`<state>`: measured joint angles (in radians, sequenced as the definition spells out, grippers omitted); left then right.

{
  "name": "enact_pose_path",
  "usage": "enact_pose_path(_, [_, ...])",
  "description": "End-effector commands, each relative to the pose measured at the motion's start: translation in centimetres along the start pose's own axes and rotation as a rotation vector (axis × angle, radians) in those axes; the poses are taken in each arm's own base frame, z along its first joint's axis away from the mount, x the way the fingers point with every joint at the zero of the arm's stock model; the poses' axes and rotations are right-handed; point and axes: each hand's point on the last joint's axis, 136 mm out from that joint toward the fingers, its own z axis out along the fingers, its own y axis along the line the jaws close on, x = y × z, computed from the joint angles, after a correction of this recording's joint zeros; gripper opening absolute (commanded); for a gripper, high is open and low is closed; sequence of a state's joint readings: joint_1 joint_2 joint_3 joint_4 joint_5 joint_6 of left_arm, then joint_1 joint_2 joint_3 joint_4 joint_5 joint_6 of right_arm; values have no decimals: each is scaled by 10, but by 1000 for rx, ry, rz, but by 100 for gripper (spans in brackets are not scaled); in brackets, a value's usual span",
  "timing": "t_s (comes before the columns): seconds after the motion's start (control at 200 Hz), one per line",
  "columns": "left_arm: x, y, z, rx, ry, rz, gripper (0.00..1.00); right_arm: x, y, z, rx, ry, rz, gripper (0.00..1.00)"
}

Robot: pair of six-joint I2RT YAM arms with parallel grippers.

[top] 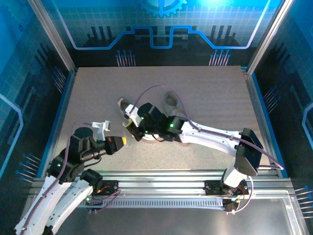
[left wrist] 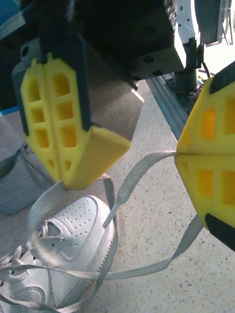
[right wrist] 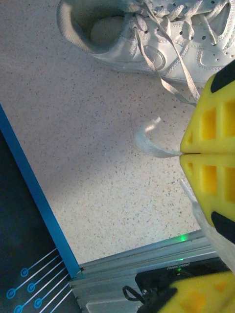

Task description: Tie the shoes

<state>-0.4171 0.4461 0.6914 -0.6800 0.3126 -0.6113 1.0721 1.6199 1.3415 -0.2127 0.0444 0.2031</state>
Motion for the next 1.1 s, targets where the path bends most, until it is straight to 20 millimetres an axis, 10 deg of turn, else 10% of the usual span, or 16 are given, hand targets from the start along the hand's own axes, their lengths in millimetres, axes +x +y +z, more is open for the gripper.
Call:
enact_pose_path(0.0, [-2, -2, 10, 13, 24, 51, 0, -16, 1, -13, -27, -73, 24, 0])
enact_pose_path(0.44, [5, 30, -25, -169, -66, -69, 0, 32, 33, 52, -270, 157, 48, 0])
enact_pose_path(0.73, [12, 11, -10, -20, -21, -99, 0, 61, 49, 64, -387, 255, 57, 2])
enact_pose_path(0.895, [12, -1, -3, 45, 10, -80, 0, 45, 33, 47, -377, 206, 85, 37])
enact_pose_path(1.096, [15, 17, -10, -56, -5, -112, 0, 38, -6, 21, -267, 156, 145, 51])
